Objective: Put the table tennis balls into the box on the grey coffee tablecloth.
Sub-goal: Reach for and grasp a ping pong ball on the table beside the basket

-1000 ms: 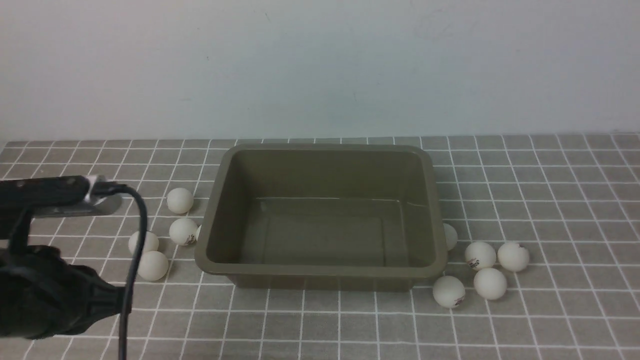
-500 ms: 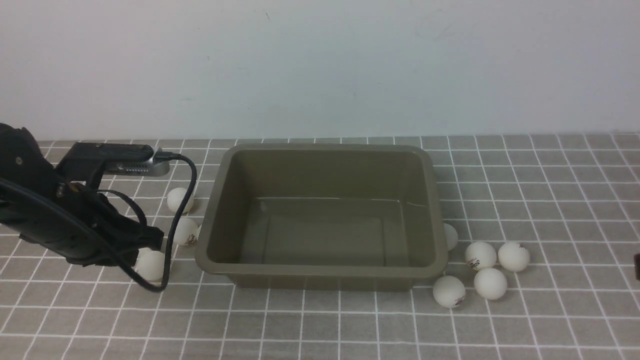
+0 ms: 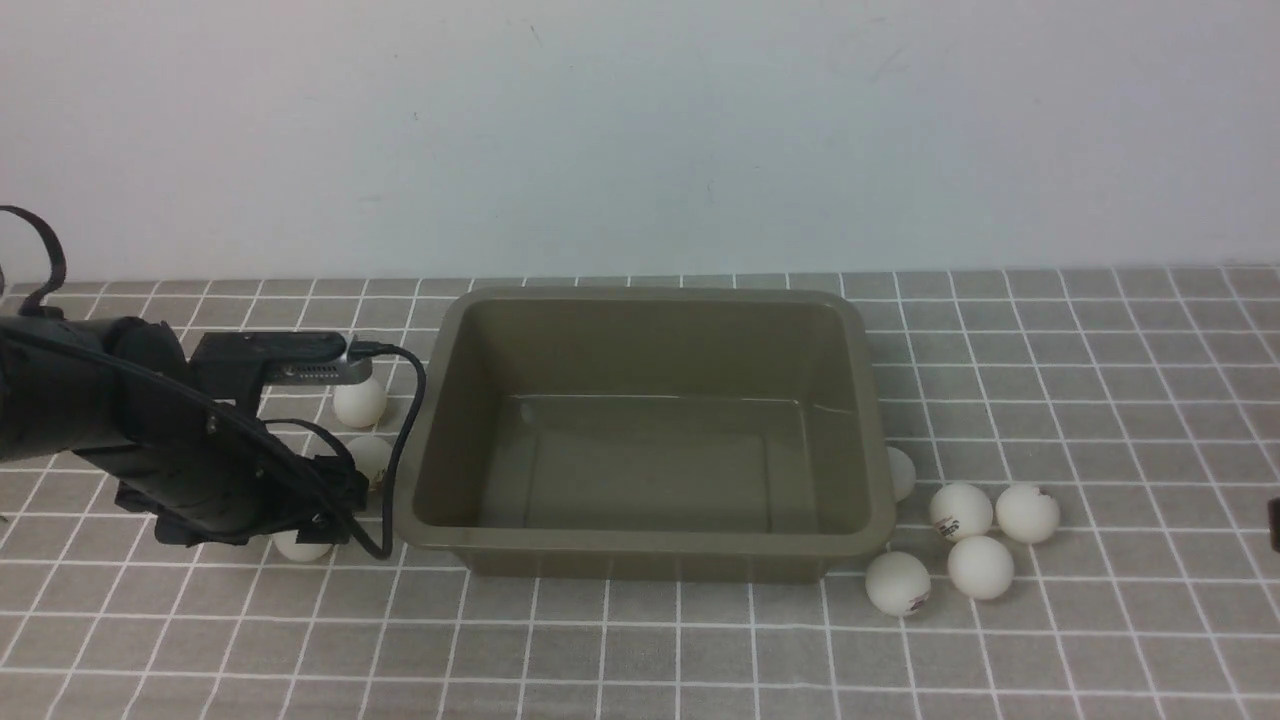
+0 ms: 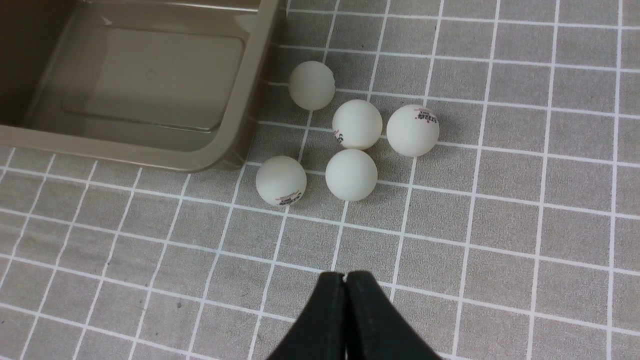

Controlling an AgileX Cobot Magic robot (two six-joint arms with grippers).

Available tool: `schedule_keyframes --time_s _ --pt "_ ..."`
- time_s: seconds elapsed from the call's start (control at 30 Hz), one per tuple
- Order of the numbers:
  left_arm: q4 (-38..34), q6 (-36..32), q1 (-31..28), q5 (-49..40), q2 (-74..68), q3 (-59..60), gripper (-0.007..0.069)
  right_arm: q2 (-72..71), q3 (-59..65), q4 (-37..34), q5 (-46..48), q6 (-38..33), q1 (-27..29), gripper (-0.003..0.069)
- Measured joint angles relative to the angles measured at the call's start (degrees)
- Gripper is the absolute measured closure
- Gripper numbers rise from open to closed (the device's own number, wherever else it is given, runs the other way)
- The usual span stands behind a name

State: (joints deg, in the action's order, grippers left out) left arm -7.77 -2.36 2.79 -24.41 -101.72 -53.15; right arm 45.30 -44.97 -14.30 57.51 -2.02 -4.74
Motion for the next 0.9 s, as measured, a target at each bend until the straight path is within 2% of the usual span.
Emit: schedule_keyframes --time_s 0.1,0.13,0.2,0.23,0.4,0.47,0.67,0.83,0.9 --pt "0.0 0.12 0.0 2.05 -1.74 -0.18 0.0105 0.0 0.0 0.0 -0.63 -0.08 0.0 0.0672" --pt "0.0 0.12 0.0 2.22 -2.13 -0.18 0.0139 0.0 0.0 0.0 -0.63 -0.08 0.0 0.0672" --pt "0.0 0.17 0.0 1.84 -2.71 -0.18 0.0253 0.37 0.0 0.45 -0.63 0.37 0.0 0.0672" --pt "0.0 0.17 0.0 1.64 -2.78 -0.18 0.0277 0.61 0.0 1.0 -0.63 0.79 0.0 0.0672" --pt "0.21 0.17 0.0 -3.78 -1.33 -0.31 0.0279 5.56 -1.13 5.68 -0.24 4.64 1.64 0.0672" --pt "0.5 0.17 0.0 -8.47 1.95 -0.31 0.0279 10.48 -2.56 7.65 0.46 5.05 3.18 0.0672" --pt "-2.98 1.46 0.13 -17.04 13.63 -2.2 0.0279 22.62 -4.98 6.5 -1.72 3.51 4.82 0.0659" --pt "-8.51 0.56 3.27 -24.41 15.77 -10.62 0.0279 31.59 -5.67 0.26 -9.54 -2.98 4.82 0.0551" --pt "-8.7 -0.91 5.55 -26.46 14.22 -13.93 0.0279 35.88 -6.49 -1.54 -11.66 -5.09 4.82 0.0464"
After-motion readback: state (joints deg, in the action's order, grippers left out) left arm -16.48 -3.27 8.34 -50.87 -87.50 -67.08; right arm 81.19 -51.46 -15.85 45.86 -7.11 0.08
